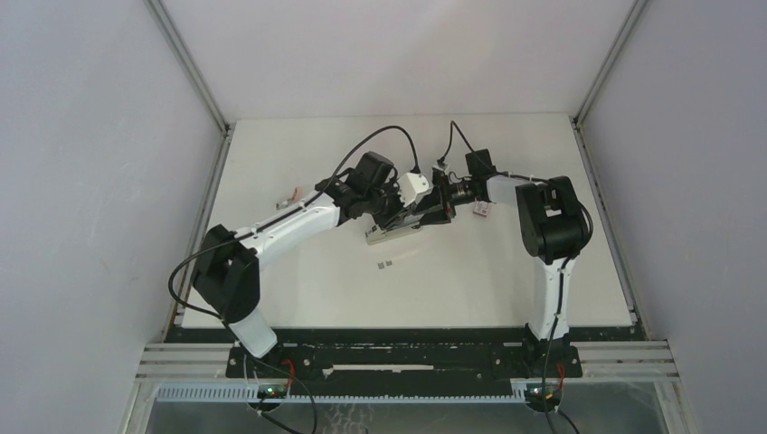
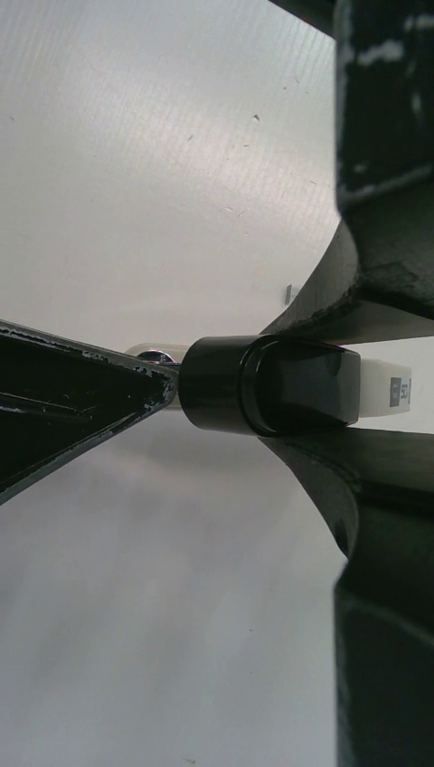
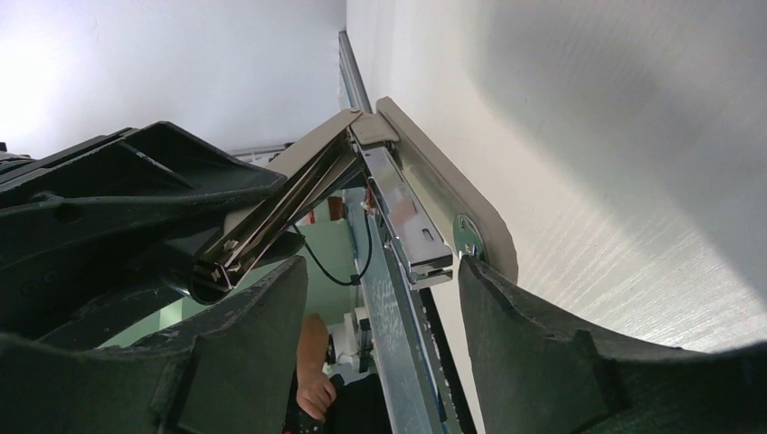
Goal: Unload the staples from the stapler
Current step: Open the stapler at the center of the board.
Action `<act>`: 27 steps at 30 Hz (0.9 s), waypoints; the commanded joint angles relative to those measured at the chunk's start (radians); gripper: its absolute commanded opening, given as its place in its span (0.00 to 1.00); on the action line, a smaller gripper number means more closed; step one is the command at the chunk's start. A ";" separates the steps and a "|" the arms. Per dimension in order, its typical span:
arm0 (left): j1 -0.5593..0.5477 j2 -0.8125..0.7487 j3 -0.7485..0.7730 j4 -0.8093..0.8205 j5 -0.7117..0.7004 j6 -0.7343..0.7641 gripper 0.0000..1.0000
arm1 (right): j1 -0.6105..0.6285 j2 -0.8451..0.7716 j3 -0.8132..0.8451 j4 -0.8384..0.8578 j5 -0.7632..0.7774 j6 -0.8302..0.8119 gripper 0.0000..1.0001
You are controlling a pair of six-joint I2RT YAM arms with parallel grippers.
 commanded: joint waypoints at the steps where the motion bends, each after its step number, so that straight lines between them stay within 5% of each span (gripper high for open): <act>1: 0.006 -0.069 0.081 0.055 0.031 -0.017 0.00 | 0.019 0.010 0.005 0.062 -0.047 0.030 0.62; 21: 0.011 -0.091 0.079 0.055 0.052 -0.026 0.00 | 0.071 0.037 0.004 0.176 -0.059 0.089 0.59; 27: 0.011 -0.086 0.082 0.051 0.058 -0.031 0.00 | 0.073 0.029 -0.098 0.512 -0.065 0.341 0.54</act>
